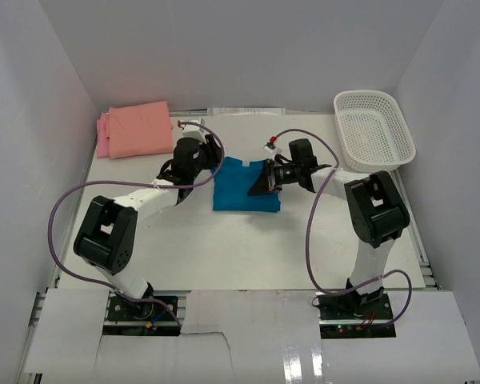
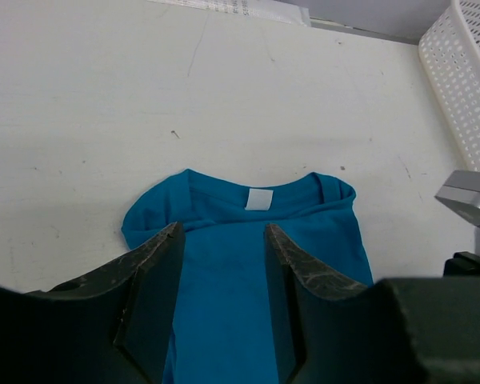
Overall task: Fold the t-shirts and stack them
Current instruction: Fold the long partially folded tshirt into a neat square, then put the neatly folded tshirt into the corner of the board with the left arm
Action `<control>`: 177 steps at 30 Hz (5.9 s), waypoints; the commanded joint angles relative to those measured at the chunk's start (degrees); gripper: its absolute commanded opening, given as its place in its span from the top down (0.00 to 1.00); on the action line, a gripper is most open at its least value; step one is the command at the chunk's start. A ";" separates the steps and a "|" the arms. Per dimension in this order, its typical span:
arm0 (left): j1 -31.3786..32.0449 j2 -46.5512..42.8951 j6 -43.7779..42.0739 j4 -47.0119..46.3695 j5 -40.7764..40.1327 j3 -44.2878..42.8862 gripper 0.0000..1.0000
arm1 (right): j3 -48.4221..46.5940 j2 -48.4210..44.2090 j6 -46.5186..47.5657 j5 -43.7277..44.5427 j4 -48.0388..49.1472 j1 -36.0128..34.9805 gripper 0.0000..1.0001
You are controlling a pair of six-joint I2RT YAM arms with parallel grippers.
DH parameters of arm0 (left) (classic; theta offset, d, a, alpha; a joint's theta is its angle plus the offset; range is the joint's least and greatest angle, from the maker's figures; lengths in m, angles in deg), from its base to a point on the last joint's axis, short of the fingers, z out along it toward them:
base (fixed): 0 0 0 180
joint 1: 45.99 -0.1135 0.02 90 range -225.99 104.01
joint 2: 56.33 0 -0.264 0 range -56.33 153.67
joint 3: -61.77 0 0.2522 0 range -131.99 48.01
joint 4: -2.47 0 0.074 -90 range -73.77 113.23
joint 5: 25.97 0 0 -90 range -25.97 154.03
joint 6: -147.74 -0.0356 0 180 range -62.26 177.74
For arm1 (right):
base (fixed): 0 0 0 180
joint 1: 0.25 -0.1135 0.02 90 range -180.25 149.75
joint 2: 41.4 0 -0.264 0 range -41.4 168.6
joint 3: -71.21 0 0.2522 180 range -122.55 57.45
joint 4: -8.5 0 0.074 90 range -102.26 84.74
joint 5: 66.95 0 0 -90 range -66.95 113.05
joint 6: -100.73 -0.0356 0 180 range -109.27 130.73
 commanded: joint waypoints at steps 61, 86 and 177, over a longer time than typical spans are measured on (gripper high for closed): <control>-3.68 25.07 6.58 24.49 12.40 -17.05 0.31 | -3.58 -21.46 5.50 18.47 -24.45 2.45 0.51; -17.82 29.03 4.11 37.24 24.79 -44.03 1.00 | -2.09 -24.45 5.50 17.32 -24.45 3.33 0.50; -47.80 40.02 8.59 33.02 32.70 -74.27 1.00 | 5.92 -22.25 4.88 15.83 -18.65 -1.59 0.49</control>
